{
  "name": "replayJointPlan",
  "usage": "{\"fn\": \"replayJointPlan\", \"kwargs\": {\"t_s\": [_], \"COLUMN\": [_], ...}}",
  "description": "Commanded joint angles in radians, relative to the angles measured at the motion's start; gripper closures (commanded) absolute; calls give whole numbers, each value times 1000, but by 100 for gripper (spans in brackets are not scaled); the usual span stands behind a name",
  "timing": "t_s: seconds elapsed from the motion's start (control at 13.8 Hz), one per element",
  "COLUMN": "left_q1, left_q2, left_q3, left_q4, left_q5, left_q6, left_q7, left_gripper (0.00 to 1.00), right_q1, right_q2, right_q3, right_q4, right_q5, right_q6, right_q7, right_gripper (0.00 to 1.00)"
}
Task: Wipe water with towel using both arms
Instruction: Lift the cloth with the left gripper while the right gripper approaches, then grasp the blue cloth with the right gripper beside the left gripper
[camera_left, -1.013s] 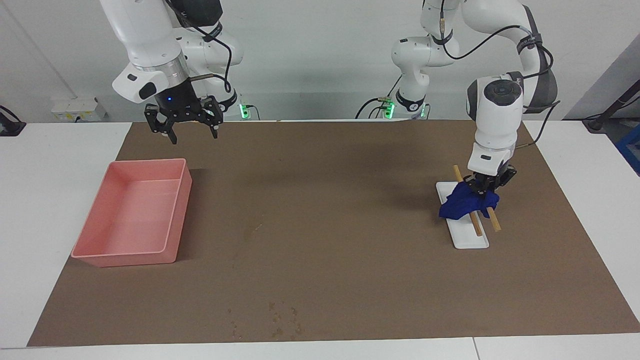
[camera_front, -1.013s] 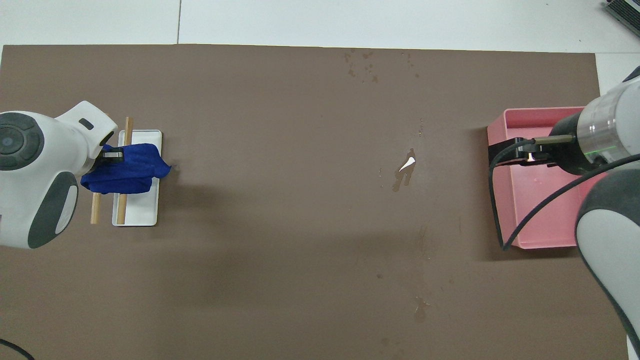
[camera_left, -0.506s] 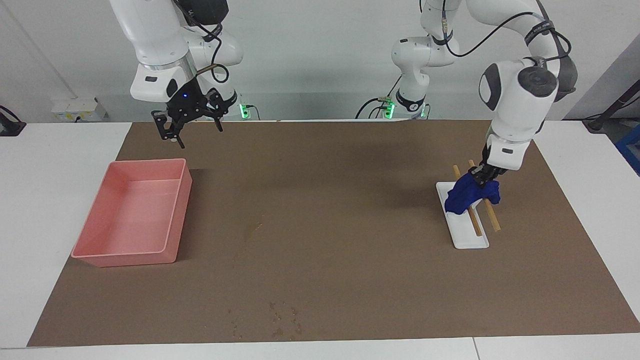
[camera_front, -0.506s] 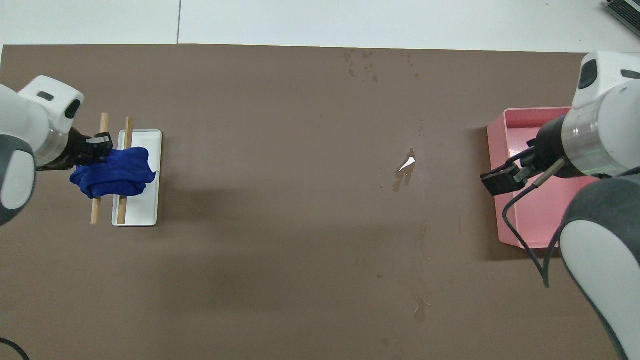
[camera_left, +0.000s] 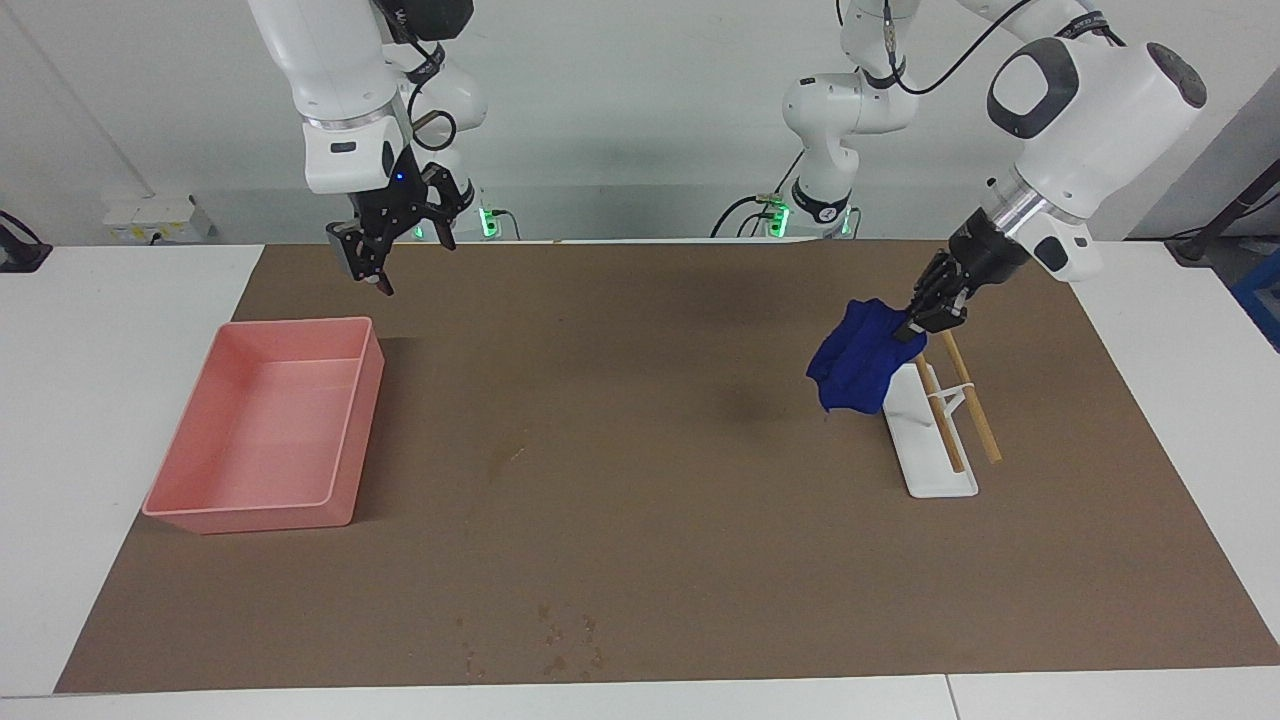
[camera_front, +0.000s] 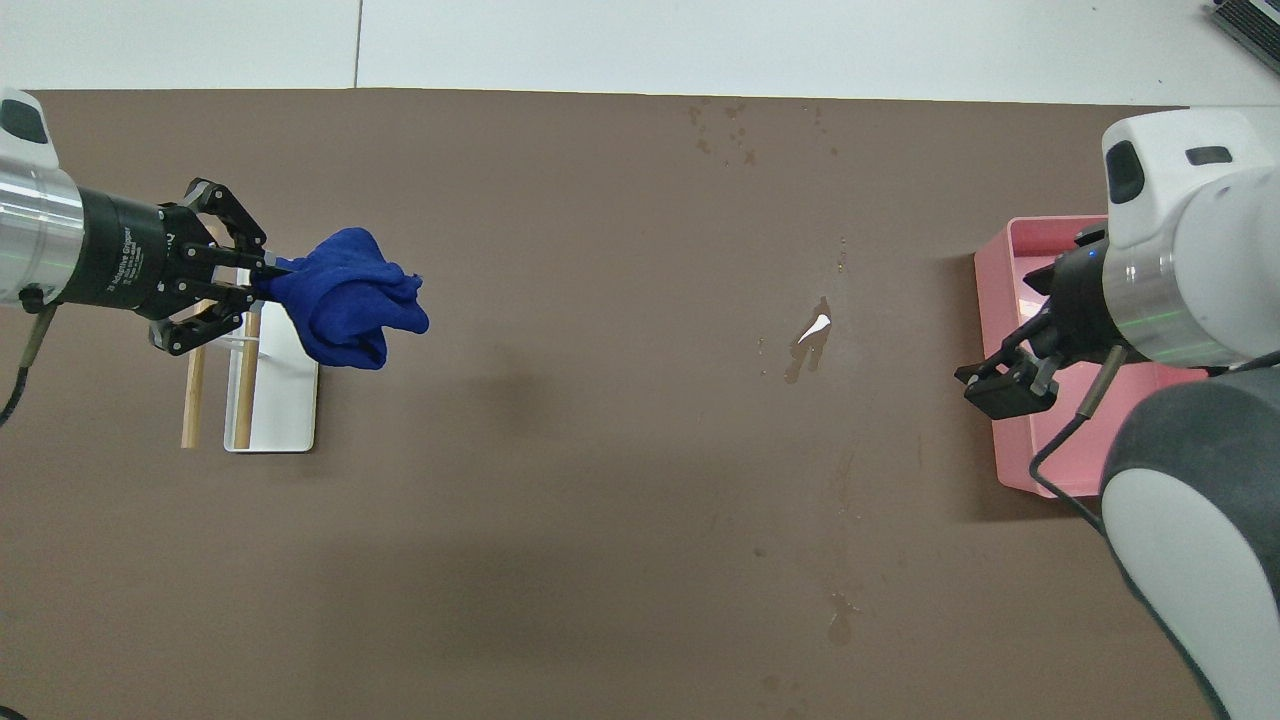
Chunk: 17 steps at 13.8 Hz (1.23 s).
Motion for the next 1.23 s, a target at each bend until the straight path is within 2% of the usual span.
{"fn": "replayJointPlan", "kwargs": {"t_s": [0.0,0.14,0.36,0.58,0.8,1.16], "left_q1": [-12,-13,-33,-97,-114,-180], "left_q2": [-25,-31,-34,-39,-42,-68], "left_q3": [-22,-67,-142,-145,-145,-147], "left_q4": [-11,-11,-13,-25,-25,-80], "left_q5": [-127,-145,-147,-152,-240,-279], "left_q6": [-2,5,8,27,30,88], "left_q7": [-216,-279,-308,-311,-308,-310], "left_gripper": [100,100,100,100,100,100], "right_q1": [-7,35,174,228,298,385], "right_q2": [-34,-49,-63,-80,-81,-75], "right_q3": [7,21,21,24,26,30], "right_q4": [-42,-76,-97,-179,-228,-255], "right_q5": [96,162,162,162,162,162], "right_q6": [33,80,183,306,393,461], "right_q7": [-113,-112,-102,-89,22,45], "right_gripper": [0,0,0,0,0,0]}}
